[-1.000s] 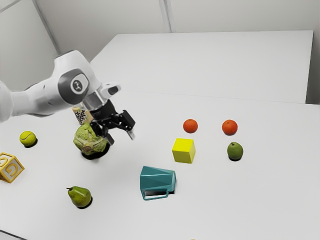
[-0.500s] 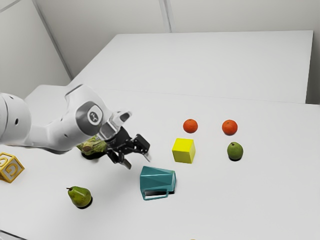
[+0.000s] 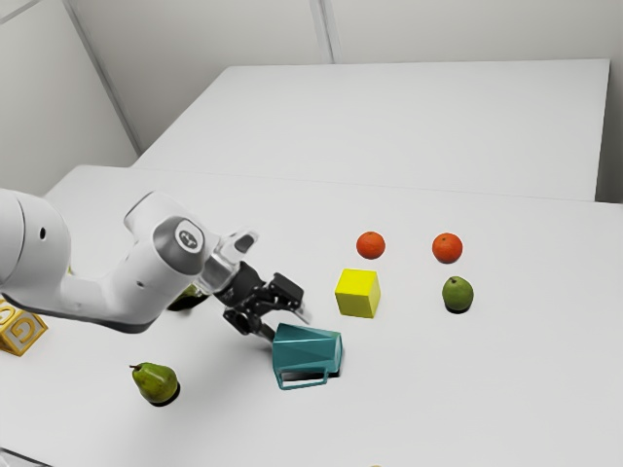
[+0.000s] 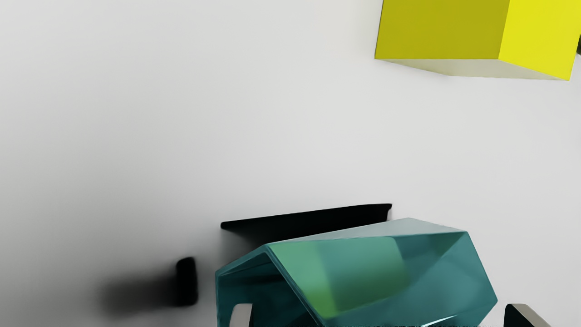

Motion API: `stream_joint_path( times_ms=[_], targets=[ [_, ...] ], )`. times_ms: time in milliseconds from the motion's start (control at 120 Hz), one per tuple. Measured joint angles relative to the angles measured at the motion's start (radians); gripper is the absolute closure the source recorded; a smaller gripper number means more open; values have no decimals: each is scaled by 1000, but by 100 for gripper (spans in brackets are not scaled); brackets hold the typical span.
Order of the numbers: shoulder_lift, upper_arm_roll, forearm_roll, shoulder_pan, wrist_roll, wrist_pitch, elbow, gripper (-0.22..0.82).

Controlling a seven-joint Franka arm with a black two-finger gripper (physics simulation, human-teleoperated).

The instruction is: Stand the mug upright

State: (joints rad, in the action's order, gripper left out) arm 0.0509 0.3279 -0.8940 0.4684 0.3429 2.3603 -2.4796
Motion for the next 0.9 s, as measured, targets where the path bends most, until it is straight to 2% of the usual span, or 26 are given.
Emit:
stream_joint_path(
  times_ms=[367,592,900],
  targets=[
    [7,-3,-147,24,172,-28,-28,0],
    [57,-2,-252,28,273,-37,-92,0],
    [93,-1,-310,27,391,-33,-139,18]
  ],
)
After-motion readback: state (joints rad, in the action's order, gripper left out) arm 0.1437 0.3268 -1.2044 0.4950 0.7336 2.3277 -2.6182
